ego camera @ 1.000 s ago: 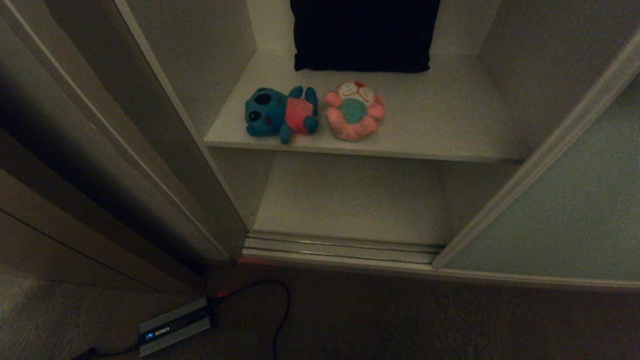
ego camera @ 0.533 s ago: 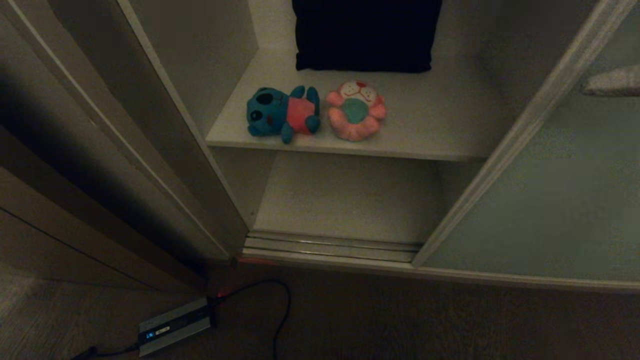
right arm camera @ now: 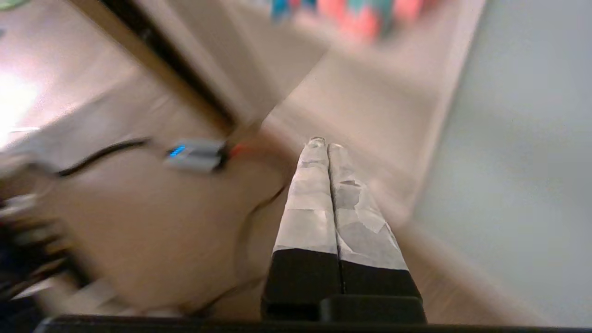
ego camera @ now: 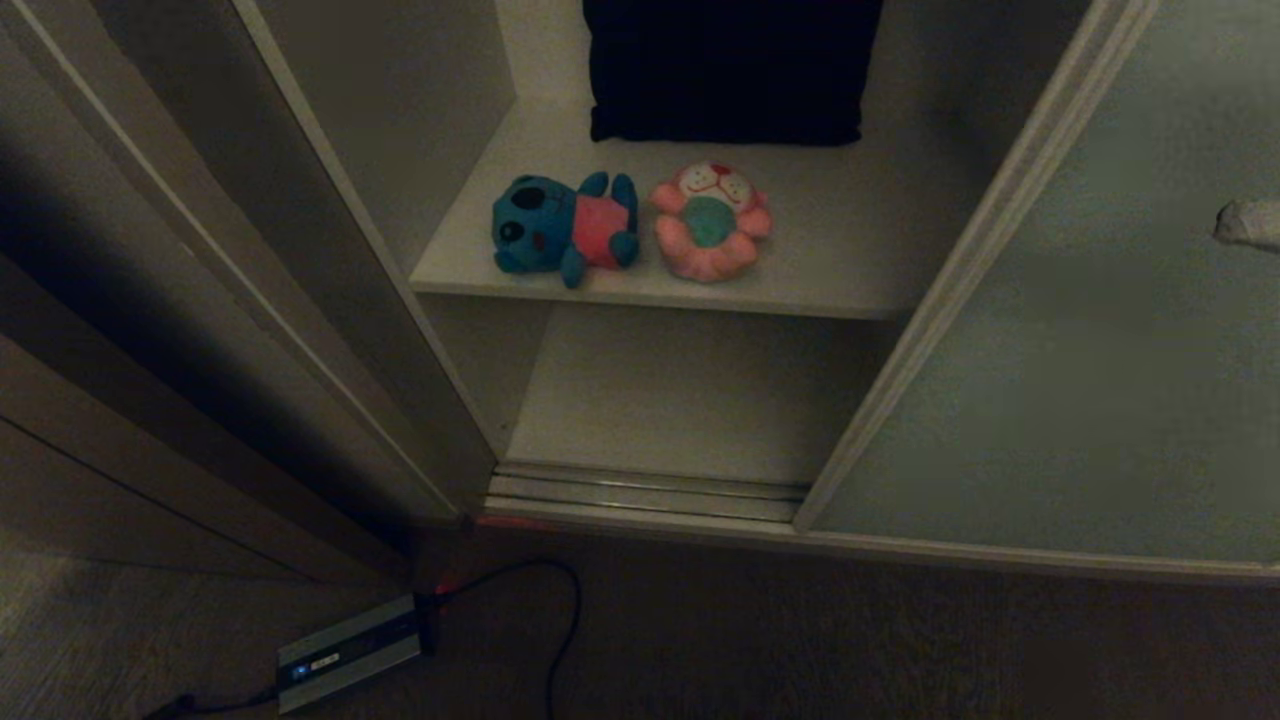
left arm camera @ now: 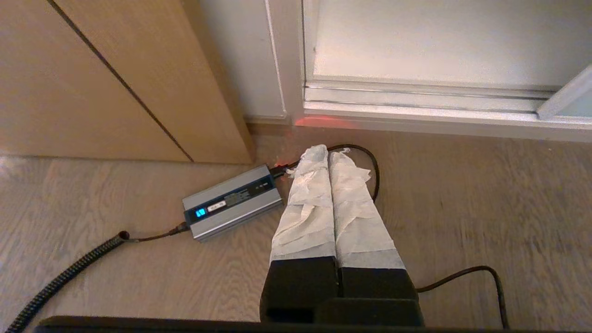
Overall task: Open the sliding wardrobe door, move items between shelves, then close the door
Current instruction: Close the door
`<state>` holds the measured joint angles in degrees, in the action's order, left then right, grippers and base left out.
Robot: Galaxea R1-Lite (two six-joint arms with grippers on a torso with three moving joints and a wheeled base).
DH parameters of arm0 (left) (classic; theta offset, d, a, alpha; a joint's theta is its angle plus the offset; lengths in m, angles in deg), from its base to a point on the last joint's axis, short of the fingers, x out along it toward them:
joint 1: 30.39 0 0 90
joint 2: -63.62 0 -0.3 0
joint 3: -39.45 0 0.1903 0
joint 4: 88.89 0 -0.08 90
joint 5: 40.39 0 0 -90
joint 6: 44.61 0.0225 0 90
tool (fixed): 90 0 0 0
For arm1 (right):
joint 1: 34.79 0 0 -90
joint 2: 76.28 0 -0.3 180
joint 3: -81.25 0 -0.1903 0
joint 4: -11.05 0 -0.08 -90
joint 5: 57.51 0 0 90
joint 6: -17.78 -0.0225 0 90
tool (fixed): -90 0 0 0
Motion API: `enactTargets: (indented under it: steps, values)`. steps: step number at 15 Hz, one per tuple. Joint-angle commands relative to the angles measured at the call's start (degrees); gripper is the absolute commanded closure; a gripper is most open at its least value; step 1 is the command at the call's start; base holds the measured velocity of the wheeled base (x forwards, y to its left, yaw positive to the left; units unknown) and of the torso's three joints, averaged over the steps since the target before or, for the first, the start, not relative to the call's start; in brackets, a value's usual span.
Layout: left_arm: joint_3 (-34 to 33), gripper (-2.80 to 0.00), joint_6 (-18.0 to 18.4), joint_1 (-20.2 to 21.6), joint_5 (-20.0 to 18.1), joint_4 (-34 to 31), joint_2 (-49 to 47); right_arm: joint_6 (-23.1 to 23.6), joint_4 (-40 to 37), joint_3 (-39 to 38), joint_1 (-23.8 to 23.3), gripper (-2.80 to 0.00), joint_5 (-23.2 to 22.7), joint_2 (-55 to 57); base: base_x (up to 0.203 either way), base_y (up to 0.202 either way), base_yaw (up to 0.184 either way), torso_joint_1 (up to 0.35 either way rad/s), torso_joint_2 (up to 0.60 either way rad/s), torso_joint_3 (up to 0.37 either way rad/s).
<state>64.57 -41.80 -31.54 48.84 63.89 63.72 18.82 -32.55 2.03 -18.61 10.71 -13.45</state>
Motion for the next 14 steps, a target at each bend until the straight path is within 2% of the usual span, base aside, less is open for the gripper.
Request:
enactTargets:
  steps: [1,3,5,9,14]
  values:
    - [0.0,0.0,0.01,0.0,-0.02,-0.01,-0.1,2.24,14.38,-5.42,3.18,0.0,5.28,-0.74,0.0,0.0,0.0,0.0,0.0,0.0]
    - [0.0,0.0,0.01,0.0,-0.02,-0.01,-0.1,2.85,21.0,-5.71,3.7,0.0,9.75,3.18,0.0,0.0,0.0,0.0,0.0,0.0]
    - [0.0,0.0,0.01,0.0,-0.02,-0.1,-0.1,2.99,24.76,-4.86,3.53,0.0,11.66,5.88,0.0,0.0,0.0,0.0,0.0,0.0]
    - [0.0,0.0,0.01,0.0,-0.02,-0.01,-0.1,2.92,25.04,-0.93,3.1,0.0,11.97,9.42,0.0,0.0,0.0,0.0,0.0,0.0]
    - [0.0,0.0,0.01,0.0,-0.02,-0.01,-0.1,3.0,25.08,2.76,3.16,0.0,14.49,13.48,0.0,0.0,0.0,0.0,0.0,0.0]
